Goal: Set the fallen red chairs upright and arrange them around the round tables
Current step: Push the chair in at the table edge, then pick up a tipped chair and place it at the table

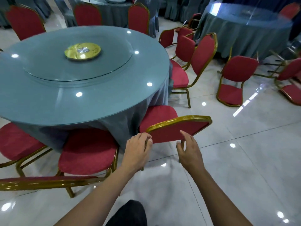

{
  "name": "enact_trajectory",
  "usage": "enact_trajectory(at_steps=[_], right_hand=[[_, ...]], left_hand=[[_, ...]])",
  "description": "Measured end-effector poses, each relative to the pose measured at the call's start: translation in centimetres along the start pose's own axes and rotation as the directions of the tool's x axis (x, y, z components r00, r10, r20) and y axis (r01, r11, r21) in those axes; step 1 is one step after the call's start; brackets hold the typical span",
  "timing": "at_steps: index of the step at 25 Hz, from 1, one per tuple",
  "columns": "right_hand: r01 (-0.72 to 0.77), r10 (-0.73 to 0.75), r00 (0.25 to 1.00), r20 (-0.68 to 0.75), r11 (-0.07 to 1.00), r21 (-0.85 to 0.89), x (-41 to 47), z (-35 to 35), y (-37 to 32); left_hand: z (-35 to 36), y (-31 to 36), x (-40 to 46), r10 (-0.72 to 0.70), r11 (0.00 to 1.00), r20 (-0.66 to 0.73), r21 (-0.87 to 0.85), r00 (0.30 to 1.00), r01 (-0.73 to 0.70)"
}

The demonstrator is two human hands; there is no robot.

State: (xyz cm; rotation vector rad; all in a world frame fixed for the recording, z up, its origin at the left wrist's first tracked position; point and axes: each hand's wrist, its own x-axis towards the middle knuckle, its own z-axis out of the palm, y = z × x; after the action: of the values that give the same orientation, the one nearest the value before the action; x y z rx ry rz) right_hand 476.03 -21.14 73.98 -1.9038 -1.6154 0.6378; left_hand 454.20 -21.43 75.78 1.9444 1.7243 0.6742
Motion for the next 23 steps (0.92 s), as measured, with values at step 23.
enact_trajectory(at_steps=[23], right_hand=[[0.119, -0.058, 0.961, 0.270, 0.970, -0.214, 19.9, -5.2, 14.3]], left_hand=[[15.0, 4.1, 13.0, -0.355, 0.913, -0.161, 0.155, 0.921, 0.379]])
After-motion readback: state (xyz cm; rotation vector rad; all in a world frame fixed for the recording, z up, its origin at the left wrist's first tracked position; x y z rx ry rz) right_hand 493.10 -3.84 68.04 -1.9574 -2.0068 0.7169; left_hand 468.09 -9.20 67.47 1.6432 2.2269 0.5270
